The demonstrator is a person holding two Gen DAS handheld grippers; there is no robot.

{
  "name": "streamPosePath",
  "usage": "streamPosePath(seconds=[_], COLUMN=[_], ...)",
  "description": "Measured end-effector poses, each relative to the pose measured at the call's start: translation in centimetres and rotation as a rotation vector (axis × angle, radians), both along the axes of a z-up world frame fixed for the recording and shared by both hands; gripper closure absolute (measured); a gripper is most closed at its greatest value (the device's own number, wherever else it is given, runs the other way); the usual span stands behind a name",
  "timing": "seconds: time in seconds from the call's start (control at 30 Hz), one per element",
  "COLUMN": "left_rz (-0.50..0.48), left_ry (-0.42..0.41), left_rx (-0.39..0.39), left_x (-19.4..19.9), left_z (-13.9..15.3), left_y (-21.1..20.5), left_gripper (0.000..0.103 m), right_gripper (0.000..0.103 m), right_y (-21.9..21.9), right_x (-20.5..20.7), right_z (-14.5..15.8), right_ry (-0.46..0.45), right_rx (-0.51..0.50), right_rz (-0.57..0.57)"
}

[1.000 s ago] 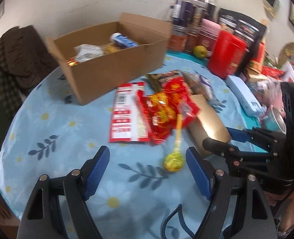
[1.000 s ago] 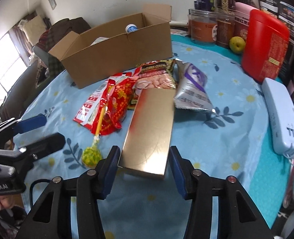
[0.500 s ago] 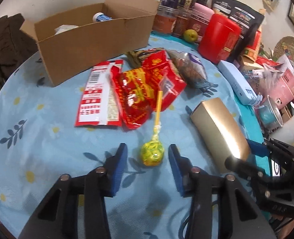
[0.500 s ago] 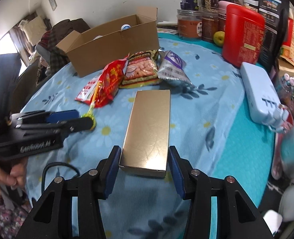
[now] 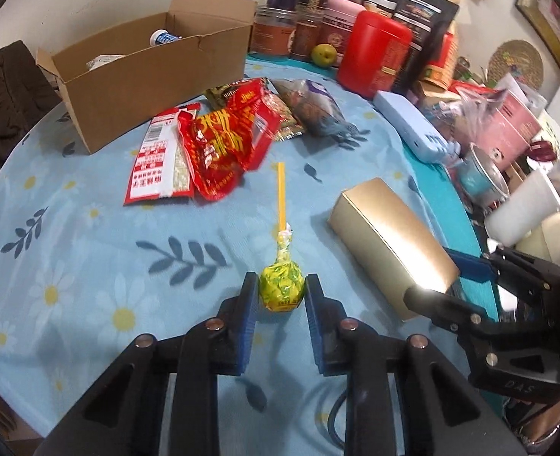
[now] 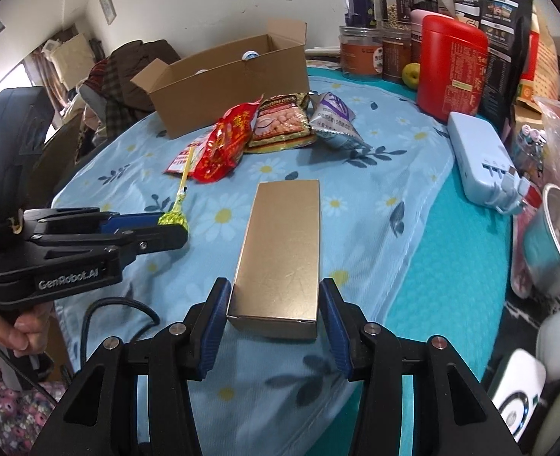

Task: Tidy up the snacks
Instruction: 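Grasp the green lollipop with the left gripper while the right gripper grasps the gold box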

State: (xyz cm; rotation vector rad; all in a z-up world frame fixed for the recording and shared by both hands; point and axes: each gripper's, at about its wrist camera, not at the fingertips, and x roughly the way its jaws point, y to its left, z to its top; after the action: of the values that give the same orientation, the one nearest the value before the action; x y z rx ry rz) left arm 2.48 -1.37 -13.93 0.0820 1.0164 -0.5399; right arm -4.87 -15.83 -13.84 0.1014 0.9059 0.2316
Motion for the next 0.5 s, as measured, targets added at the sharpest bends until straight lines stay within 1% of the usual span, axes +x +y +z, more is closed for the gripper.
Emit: streamPosePath(seconds=[0.13,0.3,0.37,0.5], left_rz=[-0.003,0.009,0.019,0.008], left_ry=[-0.008,0.021,0.04,0.035], left_rx=[0.02,0.011,0.002,0.002], left_x=[-1.1,-0.8,-0.4,0.1], left_z=[-0.3,-1.3,-1.7,-1.8], left_y=[0.2,0.5,0.5,0.3], left_gripper=[0.079,0.079,0.079,0.079], right_gripper=[0.055,0.052,0.042,0.04], right_y=[0.5,1.0,0.9,0.6], right_x=[-0.7,-0.4,0.1,1.4], right_z=[-0.1,-0.2,-0.2,-0.4], right_ry=[0.007,0.025,0.035,0.062], right_rx=[-0.01,-0.03,-0.036,-0.025], right_rz=[0.012,0.013,0.005,-0.004])
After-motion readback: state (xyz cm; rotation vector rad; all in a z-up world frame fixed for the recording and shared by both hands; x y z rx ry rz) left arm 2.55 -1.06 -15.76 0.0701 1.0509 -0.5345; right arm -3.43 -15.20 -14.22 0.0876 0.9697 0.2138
